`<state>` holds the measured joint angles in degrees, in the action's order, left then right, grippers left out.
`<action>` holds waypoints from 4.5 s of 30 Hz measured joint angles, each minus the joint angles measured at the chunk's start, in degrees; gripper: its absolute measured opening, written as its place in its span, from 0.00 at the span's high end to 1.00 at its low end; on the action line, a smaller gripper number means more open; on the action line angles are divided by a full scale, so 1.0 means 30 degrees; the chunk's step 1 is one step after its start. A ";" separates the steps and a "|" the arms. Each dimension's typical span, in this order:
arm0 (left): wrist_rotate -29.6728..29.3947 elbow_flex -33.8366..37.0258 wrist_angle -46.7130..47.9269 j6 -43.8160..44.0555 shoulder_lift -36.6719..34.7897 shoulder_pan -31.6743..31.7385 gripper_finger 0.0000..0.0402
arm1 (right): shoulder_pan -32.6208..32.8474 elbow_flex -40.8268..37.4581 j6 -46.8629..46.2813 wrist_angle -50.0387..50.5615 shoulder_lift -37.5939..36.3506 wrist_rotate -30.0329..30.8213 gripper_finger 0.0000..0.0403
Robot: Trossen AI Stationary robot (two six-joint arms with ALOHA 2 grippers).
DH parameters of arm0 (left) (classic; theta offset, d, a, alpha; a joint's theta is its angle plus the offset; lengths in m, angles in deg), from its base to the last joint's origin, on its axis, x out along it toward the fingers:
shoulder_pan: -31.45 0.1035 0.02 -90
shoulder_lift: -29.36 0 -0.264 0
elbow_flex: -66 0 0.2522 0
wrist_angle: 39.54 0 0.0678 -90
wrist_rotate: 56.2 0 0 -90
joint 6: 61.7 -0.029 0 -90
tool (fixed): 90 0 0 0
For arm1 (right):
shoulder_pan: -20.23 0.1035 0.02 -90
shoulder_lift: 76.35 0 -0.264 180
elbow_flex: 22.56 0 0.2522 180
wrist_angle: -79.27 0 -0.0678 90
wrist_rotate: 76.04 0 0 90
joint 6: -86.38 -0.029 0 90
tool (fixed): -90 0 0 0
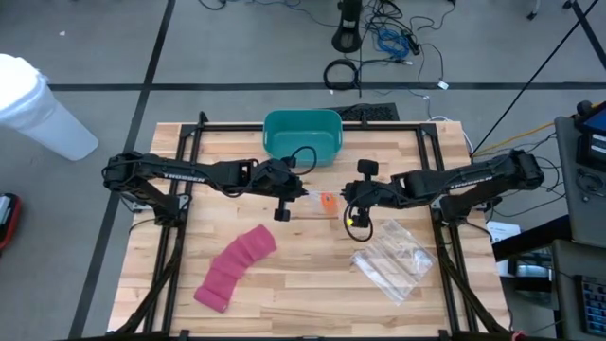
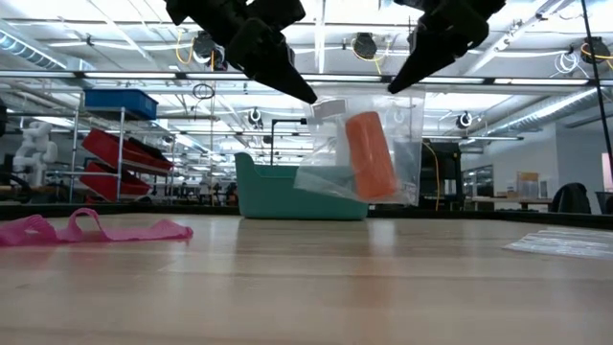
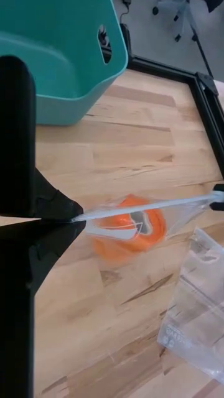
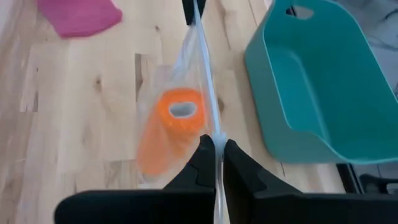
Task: Roll bandage
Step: Close the transparent zip bag, then put the transparent zip bag into the green bin
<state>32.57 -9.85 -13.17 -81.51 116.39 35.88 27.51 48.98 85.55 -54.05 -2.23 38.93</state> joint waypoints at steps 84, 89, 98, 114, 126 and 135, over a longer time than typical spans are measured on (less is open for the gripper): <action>-0.0561 0.0000 -0.0329 0.3519 -0.0576 0.0000 0.73 | -0.2285 -0.0022 -0.0636 -0.3287 0.0721 -0.3751 1.00; -0.0616 0.0007 -0.0295 0.3986 -0.0412 -0.0022 0.72 | -0.2285 -0.0022 -0.0705 -0.3022 -0.0551 -0.3725 1.00; -0.0674 0.0015 -0.0635 0.4029 -0.0256 -0.0022 0.72 | -0.2271 -0.0022 -0.0848 -0.2021 -0.2084 -0.2767 1.00; -0.1644 -0.0234 -0.0733 0.3982 0.1039 0.0279 0.97 | -0.2732 -0.0015 -0.0865 -0.1906 -0.2393 -0.2760 1.00; -0.3215 -0.1024 0.0444 0.3963 -0.1375 0.0263 0.91 | -0.5721 -0.0693 -0.1328 -0.2958 -0.2374 -0.3401 1.00; -0.4292 0.1834 -0.2408 0.3009 -0.4509 0.0623 0.91 | -0.8796 -0.1158 -0.3495 -0.8873 -0.1348 -0.7408 1.00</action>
<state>19.69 -4.35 -20.40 -72.49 102.86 37.75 1.13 45.51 75.06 -80.66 -6.28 16.70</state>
